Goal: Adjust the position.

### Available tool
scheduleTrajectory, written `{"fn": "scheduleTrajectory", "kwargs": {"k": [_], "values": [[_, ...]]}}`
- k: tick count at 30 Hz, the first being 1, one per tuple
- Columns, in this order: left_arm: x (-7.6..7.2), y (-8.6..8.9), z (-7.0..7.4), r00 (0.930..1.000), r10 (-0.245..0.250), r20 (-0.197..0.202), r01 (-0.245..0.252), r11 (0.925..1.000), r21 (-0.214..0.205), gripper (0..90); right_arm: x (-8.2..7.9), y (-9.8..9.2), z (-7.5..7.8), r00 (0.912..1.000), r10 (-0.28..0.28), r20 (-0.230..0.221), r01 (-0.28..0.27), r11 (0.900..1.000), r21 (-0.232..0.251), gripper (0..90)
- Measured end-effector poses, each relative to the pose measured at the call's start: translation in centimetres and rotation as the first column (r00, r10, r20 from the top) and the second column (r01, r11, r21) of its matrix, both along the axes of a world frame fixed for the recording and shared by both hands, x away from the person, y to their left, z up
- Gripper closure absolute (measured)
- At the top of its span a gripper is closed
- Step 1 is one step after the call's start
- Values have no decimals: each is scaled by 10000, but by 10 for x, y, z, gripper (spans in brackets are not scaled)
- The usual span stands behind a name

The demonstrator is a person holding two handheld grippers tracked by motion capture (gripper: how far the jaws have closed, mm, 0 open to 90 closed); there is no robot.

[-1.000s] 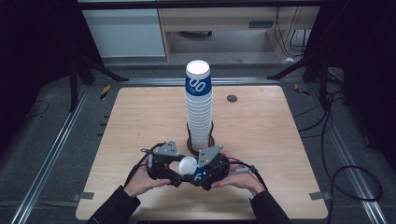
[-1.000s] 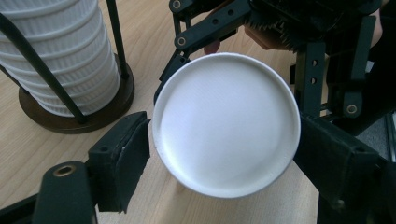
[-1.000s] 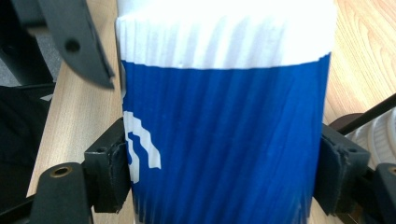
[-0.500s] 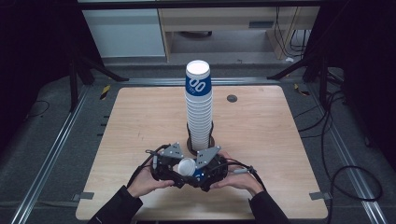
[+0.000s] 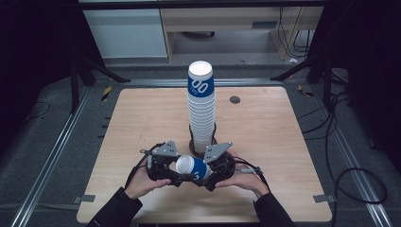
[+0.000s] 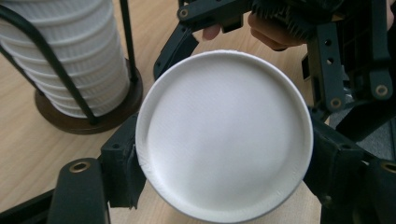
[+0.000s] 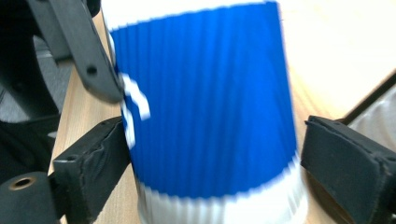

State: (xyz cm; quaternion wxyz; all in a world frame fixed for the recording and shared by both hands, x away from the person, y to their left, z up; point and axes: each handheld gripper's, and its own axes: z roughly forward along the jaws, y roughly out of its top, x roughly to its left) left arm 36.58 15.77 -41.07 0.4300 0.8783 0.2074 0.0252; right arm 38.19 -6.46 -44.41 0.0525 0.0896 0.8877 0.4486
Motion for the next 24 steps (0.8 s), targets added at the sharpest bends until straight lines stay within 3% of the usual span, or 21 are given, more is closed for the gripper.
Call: {"fn": "scheduleTrajectory", "kwargs": {"k": [6, 13, 17, 24], "values": [[3, 14, 7, 9995, 246, 193, -235, 9982, -544, 257, 3, -14, 7, 9995, -295, -121, 302, 9972, 691, 65], [7, 27, 8, 9986, 429, 319, -381, 9896, -1390, 258, 7, -28, 8, 9976, -481, -490, 540, 9905, 1267, 61], [6, 27, 7, 9990, 239, 375, -169, 9839, -1781, 257, 9, -28, 5, 9968, -361, -719, 461, 9887, 1423, 59], [4, 21, 6, 9992, -172, 373, 243, 9799, -1978, 257, 8, -24, 2, 9951, 79, -984, 93, 9849, 1728, 58]]}}
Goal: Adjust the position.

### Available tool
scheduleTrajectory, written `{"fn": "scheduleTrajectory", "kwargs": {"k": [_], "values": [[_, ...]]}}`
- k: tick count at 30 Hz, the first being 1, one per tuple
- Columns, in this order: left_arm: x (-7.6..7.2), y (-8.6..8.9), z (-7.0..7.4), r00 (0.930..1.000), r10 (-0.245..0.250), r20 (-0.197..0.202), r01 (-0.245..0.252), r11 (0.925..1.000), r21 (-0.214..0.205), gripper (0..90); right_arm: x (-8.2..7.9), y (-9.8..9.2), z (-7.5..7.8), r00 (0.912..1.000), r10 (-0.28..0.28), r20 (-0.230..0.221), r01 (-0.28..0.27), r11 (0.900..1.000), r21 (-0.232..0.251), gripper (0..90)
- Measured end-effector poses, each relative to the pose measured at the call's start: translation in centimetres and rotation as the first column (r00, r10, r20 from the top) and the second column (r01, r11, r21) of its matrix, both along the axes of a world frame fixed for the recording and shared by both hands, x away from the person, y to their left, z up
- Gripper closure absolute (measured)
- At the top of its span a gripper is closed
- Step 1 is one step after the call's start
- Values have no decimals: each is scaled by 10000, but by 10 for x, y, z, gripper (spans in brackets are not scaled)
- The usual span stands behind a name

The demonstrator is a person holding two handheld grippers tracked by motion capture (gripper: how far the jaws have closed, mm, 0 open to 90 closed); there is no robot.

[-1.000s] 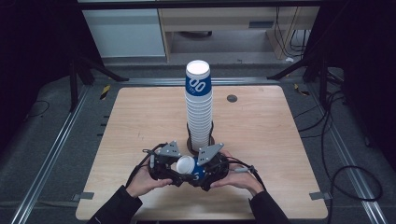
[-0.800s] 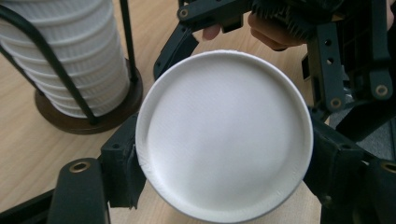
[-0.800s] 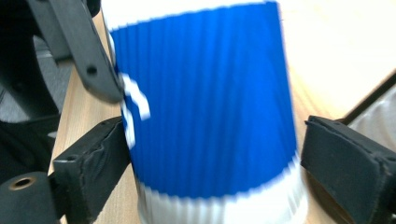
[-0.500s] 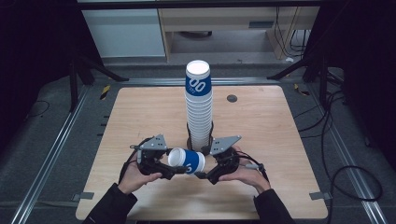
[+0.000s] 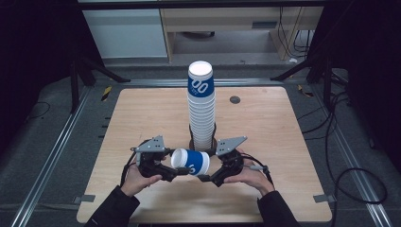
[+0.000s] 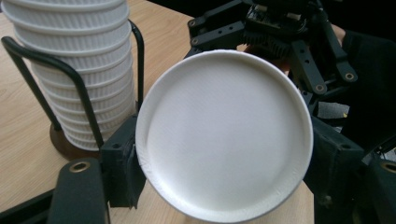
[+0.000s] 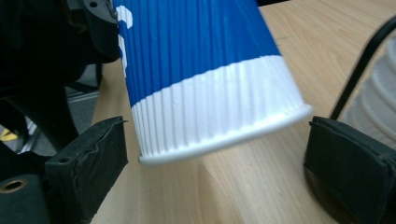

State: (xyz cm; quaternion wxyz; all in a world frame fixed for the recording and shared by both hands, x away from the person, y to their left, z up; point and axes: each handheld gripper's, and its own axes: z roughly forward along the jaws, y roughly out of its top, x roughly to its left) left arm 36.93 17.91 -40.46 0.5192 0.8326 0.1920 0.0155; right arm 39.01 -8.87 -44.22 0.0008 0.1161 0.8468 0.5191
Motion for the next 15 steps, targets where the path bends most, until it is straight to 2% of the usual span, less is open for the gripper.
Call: {"fn": "scheduleTrajectory", "kwargs": {"k": [7, 15], "values": [[-3, -5, -1, 9970, -762, -107, 760, 9970, -145, 257, -3, 6, -3, 9975, 691, -152, -690, 9976, 66, 70], [-4, -9, -3, 9943, -1055, -159, 1056, 9944, 32, 257, -4, 9, -6, 9931, 1124, -324, -1116, 9935, 234, 136]]}}
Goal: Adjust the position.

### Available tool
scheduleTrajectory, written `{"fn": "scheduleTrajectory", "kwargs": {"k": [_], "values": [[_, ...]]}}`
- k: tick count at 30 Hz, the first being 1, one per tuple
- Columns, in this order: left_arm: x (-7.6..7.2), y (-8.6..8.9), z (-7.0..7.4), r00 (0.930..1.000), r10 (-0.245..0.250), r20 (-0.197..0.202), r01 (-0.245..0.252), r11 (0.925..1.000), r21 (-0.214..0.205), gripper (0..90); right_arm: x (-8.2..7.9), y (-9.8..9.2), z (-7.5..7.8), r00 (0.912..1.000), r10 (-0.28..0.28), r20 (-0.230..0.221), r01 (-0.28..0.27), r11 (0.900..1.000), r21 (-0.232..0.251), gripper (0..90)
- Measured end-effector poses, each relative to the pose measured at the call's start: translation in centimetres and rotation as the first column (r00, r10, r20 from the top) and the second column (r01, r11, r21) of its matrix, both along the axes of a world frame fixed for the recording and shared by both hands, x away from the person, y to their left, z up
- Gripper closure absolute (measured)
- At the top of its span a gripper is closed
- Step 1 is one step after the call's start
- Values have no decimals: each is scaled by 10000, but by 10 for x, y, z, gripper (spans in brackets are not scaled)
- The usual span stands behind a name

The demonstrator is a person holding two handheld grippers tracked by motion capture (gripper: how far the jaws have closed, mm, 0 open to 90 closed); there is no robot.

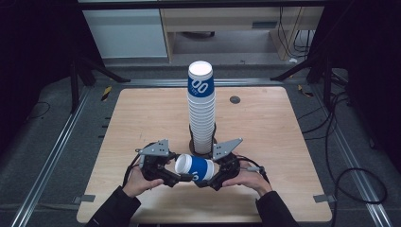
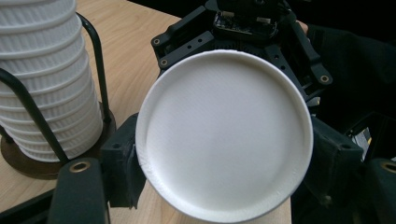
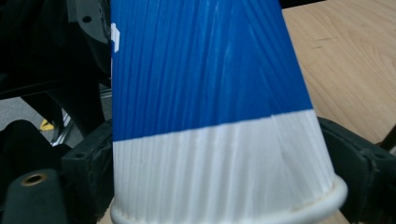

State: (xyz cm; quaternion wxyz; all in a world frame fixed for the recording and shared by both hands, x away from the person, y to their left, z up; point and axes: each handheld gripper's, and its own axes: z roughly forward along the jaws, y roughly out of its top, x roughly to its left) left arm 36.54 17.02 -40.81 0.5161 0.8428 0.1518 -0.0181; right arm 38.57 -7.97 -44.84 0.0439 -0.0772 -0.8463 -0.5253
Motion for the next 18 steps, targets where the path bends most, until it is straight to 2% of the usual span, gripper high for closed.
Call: {"fn": "scheduleTrajectory", "kwargs": {"k": [4, 7, 9, 12, 13, 15, 18], "values": [[1, 1, 0, 9999, -10, -143, 10, 10000, -5, 258, 0, 0, 0, 10000, 98, 20, -98, 9999, 30, 154], [2, 1, 0, 9999, 81, -104, -80, 10000, 47, 252, 0, -1, 1, 10000, 83, 51, -83, 10000, -48, 162], [2, 3, 1, 9998, 133, -136, -133, 9999, 57, 222, 0, -2, 1, 9998, 38, 182, -33, 9997, -230, 164], [4, 9, 2, 9996, 249, -139, -245, 9994, 245, 199, 0, -4, 1, 9988, -104, 470, 139, 9971, -751, 165], [6, 10, 2, 9995, 145, -265, -133, 9989, 439, 195, 0, -3, 1, 9976, -144, 673, 214, 9944, -1036, 165], [6, 10, 1, 9997, 163, -175, -143, 9940, 1086, 167, -2, -3, 0, 9942, -177, 1062, 352, 9856, -1653, 164], [7, 8, -4, 9999, 30, -140, -1, 9799, 1996, 156, -3, 0, -3, 9922, -108, 1242, 374, 9761, -2141, 163]]}}
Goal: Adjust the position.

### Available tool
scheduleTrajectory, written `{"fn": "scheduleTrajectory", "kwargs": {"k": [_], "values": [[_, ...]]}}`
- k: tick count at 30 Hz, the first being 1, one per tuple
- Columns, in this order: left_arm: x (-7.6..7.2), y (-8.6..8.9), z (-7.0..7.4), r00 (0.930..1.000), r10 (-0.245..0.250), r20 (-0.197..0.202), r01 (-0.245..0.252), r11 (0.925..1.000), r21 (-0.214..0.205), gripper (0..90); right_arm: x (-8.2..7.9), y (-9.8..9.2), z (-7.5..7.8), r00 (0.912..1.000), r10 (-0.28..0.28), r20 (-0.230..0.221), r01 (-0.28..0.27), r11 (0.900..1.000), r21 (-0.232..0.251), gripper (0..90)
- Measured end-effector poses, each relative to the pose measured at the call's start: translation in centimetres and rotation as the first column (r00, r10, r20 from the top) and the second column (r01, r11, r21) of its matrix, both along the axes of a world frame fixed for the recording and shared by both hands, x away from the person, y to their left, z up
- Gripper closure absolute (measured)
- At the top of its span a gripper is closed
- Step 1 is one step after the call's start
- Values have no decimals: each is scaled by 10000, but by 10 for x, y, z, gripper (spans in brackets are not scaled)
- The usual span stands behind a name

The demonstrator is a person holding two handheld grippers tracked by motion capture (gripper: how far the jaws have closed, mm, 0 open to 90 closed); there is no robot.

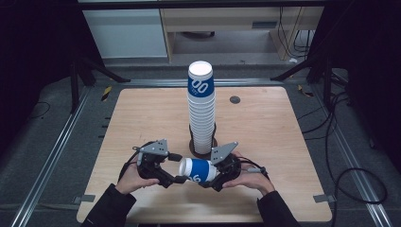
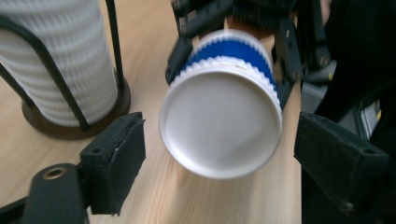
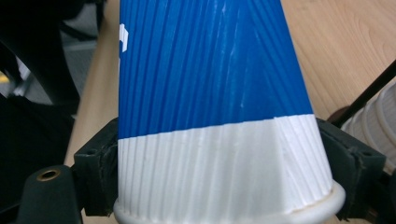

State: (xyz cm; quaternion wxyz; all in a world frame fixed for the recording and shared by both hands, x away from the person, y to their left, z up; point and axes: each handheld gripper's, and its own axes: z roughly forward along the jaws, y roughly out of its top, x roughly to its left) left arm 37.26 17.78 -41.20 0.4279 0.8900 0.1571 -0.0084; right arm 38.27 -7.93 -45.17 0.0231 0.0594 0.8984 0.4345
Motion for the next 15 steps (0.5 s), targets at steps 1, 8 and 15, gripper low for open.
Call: {"fn": "scheduleTrajectory", "kwargs": {"k": [1, 8, 15], "values": [[0, -2, -2, 10000, -18, -12, 18, 9997, 223, 155, -1, 1, -1, 10000, 13, 48, -13, 9999, -148, 163], [-3, -15, -13, 9989, -467, -63, 472, 9894, 1374, 159, -6, 14, -8, 9994, 295, 186, -276, 9952, -941, 163], [-6, -23, -19, 9968, -769, -203, 792, 9811, 1764, 205, -10, 24, -11, 9977, 642, 216, -610, 9899, -1281, 162]]}}
